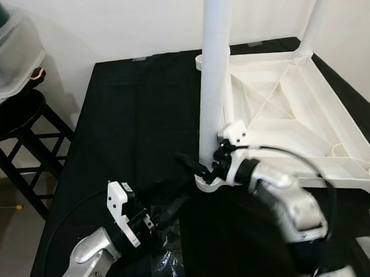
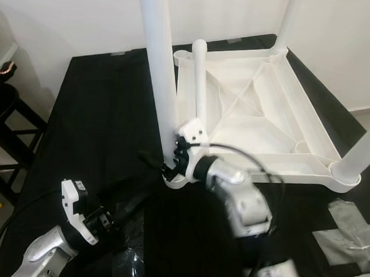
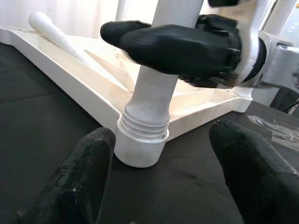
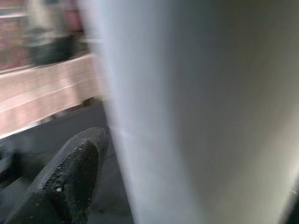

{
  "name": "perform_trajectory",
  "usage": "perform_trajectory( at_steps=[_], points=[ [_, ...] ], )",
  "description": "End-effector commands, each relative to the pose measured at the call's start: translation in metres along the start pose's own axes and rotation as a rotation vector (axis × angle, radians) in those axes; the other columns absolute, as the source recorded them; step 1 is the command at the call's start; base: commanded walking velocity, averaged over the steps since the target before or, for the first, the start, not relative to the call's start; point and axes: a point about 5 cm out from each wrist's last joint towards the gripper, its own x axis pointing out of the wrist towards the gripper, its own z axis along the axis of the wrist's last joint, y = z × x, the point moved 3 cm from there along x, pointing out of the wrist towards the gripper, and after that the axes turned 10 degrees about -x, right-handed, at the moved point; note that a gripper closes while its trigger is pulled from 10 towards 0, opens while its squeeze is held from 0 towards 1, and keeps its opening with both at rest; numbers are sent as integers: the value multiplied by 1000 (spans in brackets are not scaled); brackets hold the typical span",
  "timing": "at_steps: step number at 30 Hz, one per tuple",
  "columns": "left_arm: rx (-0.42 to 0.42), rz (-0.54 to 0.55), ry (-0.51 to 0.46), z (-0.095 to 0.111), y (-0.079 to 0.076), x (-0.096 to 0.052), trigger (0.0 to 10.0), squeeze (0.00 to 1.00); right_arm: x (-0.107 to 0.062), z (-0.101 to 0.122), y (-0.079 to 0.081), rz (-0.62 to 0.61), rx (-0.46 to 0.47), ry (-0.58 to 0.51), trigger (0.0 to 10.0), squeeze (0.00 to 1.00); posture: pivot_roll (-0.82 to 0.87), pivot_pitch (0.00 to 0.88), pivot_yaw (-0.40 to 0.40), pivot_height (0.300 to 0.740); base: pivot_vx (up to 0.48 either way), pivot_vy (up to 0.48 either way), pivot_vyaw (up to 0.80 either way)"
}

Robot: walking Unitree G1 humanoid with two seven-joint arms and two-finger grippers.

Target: Building children table

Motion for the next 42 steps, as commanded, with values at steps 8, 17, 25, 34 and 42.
perform_trajectory(
  at_steps=[8, 17, 25, 34, 42],
  points=[
    [-14, 3, 5, -4, -2, -2, 10000, 0, -2, -2, -16, 248, -27, 23, 10000, 0, 27, 157, 29, 740, 0, 0, 0],
    [-14, 2, 5, -4, -2, -2, 10000, 0, -4, 10, -28, 365, -5, -1, 0, 0, 30, 160, 28, 740, 0, 0, 0],
    [-14, 3, 2, -3, -2, -2, 10000, 0, -11, 3, -30, 375, -6, 9, 0, 0, 24, 166, 32, 740, 0, 0, 0],
    [-13, 6, 1, 0, 0, -6, 10000, 0, -22, -52, -28, -497, 111, 246, 0, 0, 0, 180, 32, 740, 0, 0, 0],
    [-13, 1, 6, 0, 1, -4, 10000, 0, -11, -64, 20, -458, 70, 353, 0, 0, -4, 179, 42, 740, 0, 0, 0]
  ],
)
